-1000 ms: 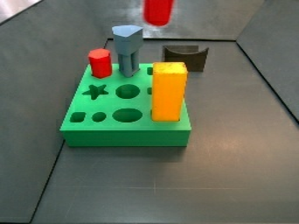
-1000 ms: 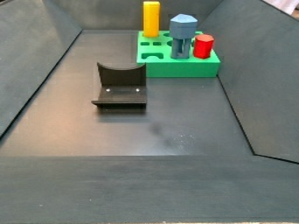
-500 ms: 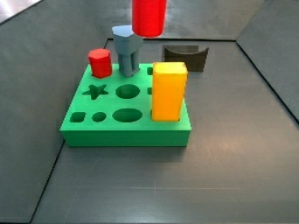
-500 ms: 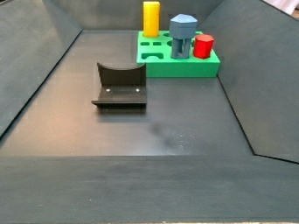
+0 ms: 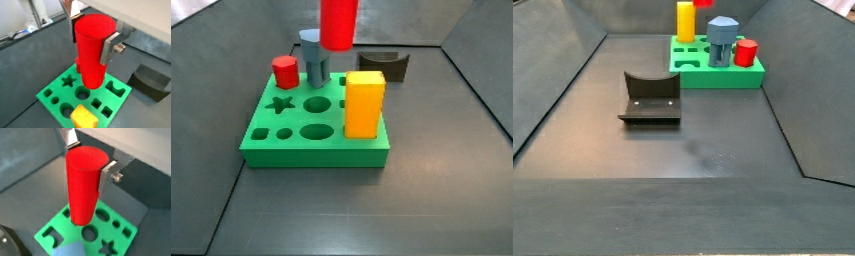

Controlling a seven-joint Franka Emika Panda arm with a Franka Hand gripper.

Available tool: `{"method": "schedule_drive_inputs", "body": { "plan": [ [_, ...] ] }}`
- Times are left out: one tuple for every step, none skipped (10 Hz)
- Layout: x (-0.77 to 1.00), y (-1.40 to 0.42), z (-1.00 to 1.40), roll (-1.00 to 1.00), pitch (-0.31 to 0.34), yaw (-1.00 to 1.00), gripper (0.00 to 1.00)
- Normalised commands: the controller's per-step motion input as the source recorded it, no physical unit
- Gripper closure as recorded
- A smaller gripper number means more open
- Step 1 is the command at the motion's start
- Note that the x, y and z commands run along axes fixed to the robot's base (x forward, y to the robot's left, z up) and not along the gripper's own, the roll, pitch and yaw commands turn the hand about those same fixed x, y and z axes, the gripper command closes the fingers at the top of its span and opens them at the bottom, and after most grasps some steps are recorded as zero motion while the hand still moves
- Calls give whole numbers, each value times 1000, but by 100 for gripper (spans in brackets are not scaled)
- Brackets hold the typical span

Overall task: Pick up the round object. Move up. Place the round object on the fixture. Regrasp the round object. Move to above the board. Insert the round object.
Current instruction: Insert the round object.

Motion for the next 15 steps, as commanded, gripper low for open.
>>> {"method": "schedule_drive_inputs", "body": {
  "plan": [
    [-300,406,-674,-216,120,-331,100],
    [-400,0,-794,-160,0,-226,100],
    [-437,-263,-583,-50,-104,-206,100],
    [-263,-254,-509,-56,-114,-180,100],
    [-137,-74,-577,-107,-83,-177,100],
    [-17,57,-611,-184,-23,-140,100],
    [-51,149,-457,-336,-81,-206,100],
    [-189,97,-266,-393,-164,-237,100],
    [-214,29,0,-366,-201,-254,100],
    [-154,0,111,-269,-203,-249,100],
    [-266,0,0,-344,-416,-237,100],
    [-271,94,0,-366,-466,-86,100],
    [-249,83,-80,-304,-410,-51,100],
    [-163,49,-169,-151,-217,-40,100],
    [-77,49,-69,-67,-70,-14,100]
  ]
}}
